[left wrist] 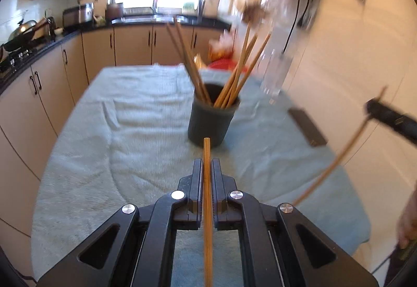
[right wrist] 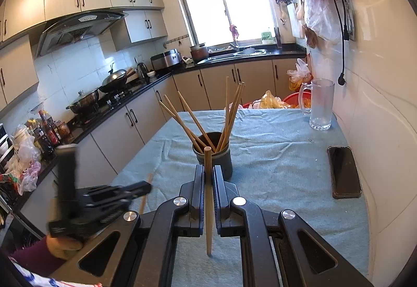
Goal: Organize utensils
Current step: 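Raise the left gripper's chopstick over the holder while the right gripper follows, then open the left gripper over the holder while the right gripper lowers its chopstick in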
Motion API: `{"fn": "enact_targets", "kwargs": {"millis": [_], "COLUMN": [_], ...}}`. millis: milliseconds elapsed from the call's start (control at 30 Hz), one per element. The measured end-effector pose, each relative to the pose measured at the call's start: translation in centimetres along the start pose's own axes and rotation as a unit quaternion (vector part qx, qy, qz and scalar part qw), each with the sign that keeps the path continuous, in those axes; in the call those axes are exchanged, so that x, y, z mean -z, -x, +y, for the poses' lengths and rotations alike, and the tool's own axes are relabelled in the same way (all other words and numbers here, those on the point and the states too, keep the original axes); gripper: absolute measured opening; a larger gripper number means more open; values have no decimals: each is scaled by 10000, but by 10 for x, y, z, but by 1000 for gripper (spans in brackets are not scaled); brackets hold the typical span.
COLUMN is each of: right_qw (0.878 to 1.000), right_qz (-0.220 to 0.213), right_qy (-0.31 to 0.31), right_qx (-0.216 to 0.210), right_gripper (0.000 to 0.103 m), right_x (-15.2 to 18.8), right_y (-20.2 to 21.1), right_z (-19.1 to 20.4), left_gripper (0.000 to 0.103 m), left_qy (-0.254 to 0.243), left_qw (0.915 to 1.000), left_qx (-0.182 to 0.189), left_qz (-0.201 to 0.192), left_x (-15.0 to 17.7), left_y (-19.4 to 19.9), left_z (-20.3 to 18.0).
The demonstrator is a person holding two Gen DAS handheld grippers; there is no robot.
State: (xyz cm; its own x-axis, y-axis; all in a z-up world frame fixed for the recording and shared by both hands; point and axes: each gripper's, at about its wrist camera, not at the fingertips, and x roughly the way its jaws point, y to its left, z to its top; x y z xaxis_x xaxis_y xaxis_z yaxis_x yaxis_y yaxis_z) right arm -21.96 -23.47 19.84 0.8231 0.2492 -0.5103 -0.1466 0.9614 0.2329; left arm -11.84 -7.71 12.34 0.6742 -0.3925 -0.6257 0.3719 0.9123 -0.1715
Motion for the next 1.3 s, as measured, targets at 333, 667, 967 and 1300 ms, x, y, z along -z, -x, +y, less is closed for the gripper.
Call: {"fn": "enact_targets", "kwargs": {"millis": [333, 667, 967, 1300], "right_qw": [9997, 9993, 9969, 9934], "right_qz": [-97, -205, -686, -1127], "right_qy": [227, 316, 386, 131], "right_qx": [23, 38, 77, 163], "right_gripper": [6, 6, 6, 6], "right_x": [-2, -22, -83, -145], "right_y": [6, 3, -9, -57], "right_z": [12, 15, 21, 14], "left_gripper": [5, 5, 5, 5], "left_qy": [115, 214, 83, 301], "left_qw": [9967, 9921, 9810, 9715], "left_qx": [70, 121, -80, -564], "left_qz": [-798, -1234, -1935, -2283], "left_x": [-7, -48, -124, -204], "left_y": [51, 63, 68, 17], "left_z": [-5, -11, -28, -32]}}
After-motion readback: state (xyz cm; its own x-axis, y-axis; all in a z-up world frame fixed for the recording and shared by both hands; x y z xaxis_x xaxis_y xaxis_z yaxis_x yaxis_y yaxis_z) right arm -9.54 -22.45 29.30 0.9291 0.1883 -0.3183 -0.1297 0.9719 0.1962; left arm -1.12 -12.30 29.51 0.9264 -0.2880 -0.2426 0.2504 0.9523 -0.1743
